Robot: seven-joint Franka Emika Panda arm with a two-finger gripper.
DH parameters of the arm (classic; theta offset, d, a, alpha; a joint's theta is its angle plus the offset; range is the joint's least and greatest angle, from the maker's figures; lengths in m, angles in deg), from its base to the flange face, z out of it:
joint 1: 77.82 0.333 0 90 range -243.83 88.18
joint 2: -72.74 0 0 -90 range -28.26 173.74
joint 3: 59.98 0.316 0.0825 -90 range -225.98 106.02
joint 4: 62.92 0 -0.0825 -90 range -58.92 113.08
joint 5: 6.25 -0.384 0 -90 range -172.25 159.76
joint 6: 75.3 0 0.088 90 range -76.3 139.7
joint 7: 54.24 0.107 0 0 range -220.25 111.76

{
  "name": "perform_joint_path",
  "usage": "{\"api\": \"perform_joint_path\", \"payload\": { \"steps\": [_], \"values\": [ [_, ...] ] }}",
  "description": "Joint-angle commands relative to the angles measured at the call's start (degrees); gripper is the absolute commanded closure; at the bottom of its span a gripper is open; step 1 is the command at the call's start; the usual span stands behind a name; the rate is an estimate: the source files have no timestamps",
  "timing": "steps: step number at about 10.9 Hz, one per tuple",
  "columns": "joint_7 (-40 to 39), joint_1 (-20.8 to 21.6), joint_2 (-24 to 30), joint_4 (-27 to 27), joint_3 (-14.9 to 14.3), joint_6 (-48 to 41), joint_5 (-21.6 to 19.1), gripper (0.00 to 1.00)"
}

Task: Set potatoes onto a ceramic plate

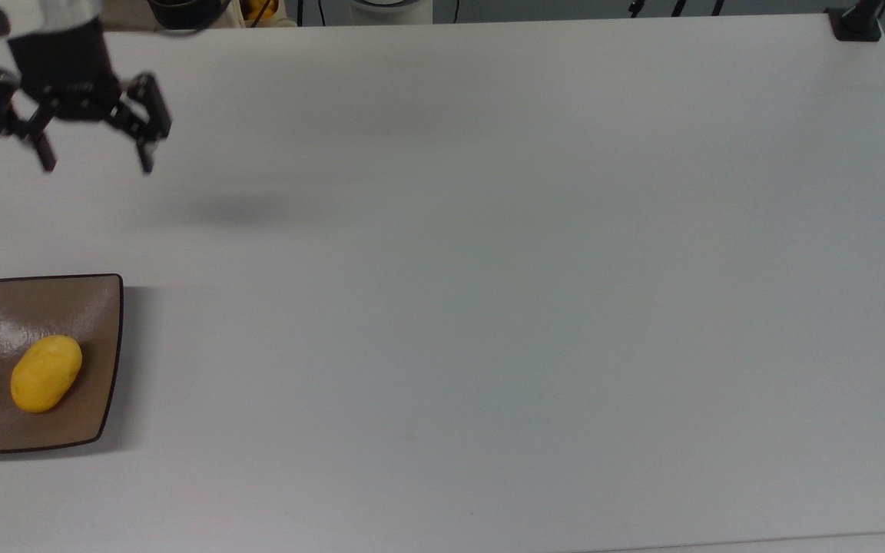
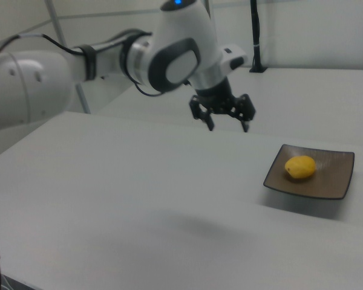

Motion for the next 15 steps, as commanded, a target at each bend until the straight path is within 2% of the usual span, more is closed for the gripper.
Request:
{"api": "perform_joint_path", "payload": {
  "steps": [1,4,6,7,9,15],
  "values": [
    [5.61,4.71,10.9,3.9,-0.61,-16.93,-1.14,0.0],
    [18.09,9.55,17.41,3.9,-0.61,-30.31,-1.14,0.0],
    [24.08,13.59,19.96,3.99,-0.52,-33.49,-0.88,0.0],
    [24.45,15.52,20.85,4.17,-0.52,-34.03,-0.88,0.0],
    [24.55,18.6,21.03,5.21,-0.35,-33.69,-0.88,0.0],
    [22.45,18.7,19.19,8.64,-0.17,-23.06,-1.41,0.0]
  ]
}}
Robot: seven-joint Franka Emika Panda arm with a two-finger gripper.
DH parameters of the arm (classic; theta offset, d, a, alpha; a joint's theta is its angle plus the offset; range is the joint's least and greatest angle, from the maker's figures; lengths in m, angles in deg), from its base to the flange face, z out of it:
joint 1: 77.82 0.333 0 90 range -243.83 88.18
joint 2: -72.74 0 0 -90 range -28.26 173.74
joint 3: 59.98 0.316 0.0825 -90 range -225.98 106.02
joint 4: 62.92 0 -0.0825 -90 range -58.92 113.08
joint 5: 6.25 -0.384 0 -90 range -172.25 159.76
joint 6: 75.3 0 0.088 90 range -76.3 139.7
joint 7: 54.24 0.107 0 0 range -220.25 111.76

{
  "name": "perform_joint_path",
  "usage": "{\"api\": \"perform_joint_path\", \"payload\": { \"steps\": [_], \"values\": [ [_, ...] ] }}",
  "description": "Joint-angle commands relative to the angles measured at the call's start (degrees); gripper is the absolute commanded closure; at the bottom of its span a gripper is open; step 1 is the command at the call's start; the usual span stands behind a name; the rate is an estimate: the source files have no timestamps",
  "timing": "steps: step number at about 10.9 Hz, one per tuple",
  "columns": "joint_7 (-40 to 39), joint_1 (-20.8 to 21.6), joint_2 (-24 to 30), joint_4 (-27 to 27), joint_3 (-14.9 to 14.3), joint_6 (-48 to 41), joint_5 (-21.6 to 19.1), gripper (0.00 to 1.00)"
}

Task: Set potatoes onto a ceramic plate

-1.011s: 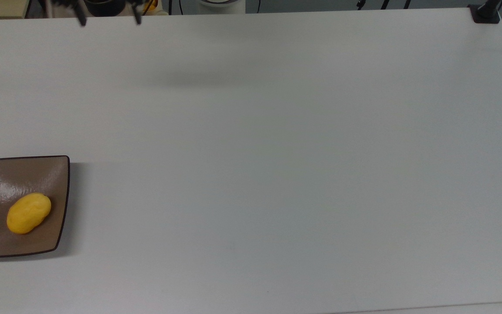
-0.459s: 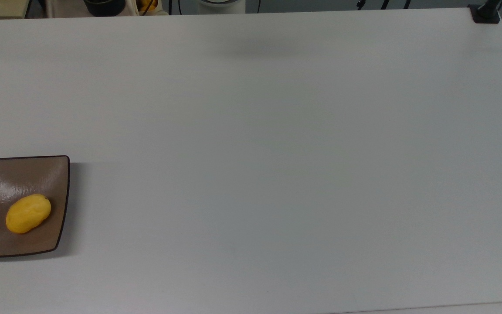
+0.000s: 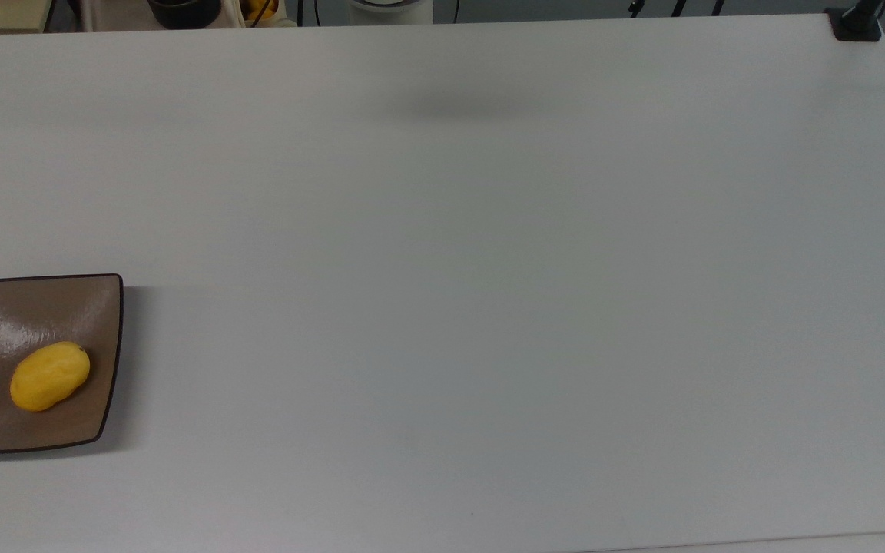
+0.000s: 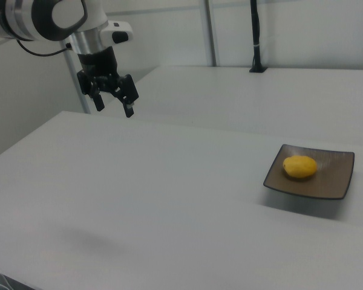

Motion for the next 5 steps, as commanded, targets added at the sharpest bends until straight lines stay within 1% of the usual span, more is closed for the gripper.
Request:
{"api": "perform_joint_path", "payload": {
  "steps": [1,5],
  "values": [
    [-1.23,0.22,-0.2,2.11,-0.37,4.5,-1.2,0.0],
    [-1.41,0.22,-0.21,2.03,-0.37,4.6,-1.29,0.0]
  ]
}}
